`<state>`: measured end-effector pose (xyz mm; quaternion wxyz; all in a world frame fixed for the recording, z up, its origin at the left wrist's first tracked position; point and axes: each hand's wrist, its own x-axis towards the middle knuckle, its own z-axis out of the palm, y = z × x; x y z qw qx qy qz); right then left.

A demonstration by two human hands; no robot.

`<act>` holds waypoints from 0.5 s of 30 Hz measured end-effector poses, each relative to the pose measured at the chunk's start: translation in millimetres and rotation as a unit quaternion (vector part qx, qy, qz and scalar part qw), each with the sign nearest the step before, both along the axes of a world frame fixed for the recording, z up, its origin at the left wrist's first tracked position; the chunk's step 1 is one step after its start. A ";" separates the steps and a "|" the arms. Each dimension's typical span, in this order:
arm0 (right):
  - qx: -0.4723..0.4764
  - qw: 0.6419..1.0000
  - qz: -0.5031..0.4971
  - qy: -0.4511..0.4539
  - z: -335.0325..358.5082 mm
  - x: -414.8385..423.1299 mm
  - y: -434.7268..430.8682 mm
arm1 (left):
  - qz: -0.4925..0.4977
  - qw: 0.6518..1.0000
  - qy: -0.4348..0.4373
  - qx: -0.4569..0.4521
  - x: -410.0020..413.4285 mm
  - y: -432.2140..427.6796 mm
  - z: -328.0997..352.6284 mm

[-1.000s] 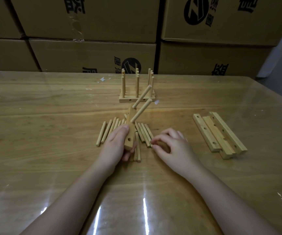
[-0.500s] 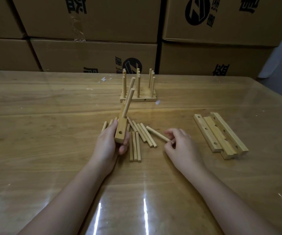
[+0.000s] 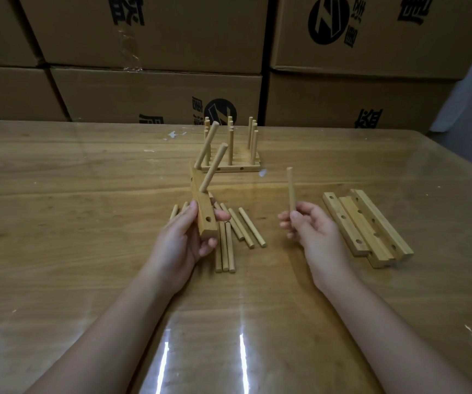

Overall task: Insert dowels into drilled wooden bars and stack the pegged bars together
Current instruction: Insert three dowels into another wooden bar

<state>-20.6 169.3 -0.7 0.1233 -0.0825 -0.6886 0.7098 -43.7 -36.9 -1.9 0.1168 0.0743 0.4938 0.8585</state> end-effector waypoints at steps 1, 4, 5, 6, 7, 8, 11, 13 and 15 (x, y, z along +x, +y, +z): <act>-0.071 0.997 0.033 0.001 2.1 0.7 -0.5 | -0.005 1.000 -0.001 0.005 0.1 -0.3 0.1; -0.189 0.976 0.112 0.000 5.2 1.7 1.4 | -0.020 0.999 -0.009 0.027 -0.2 -0.7 0.5; -0.210 0.969 0.130 0.002 5.4 1.5 2.1 | -0.027 0.999 -0.011 0.035 -0.3 -0.5 0.7; -0.228 0.963 0.144 0.004 5.1 1.3 3.1 | -0.036 0.998 -0.011 0.040 0.0 -0.5 0.6; -0.244 0.957 0.156 0.007 4.7 0.8 3.6 | -0.045 0.998 -0.009 0.042 -0.1 0.0 0.5; -0.258 0.951 0.168 0.009 4.3 0.6 3.9 | -0.051 0.998 -0.006 0.041 0.3 0.1 0.2; -0.287 0.938 0.195 0.014 2.3 -0.5 4.3 | -0.071 0.997 0.001 0.036 0.9 0.0 -0.6; -0.287 0.936 0.203 0.014 0.8 -1.5 4.9 | -0.079 0.996 0.004 0.032 1.5 0.5 -1.4; -0.275 0.940 0.200 0.010 0.0 -1.3 5.8 | -0.079 0.996 0.006 0.026 1.6 1.6 -1.6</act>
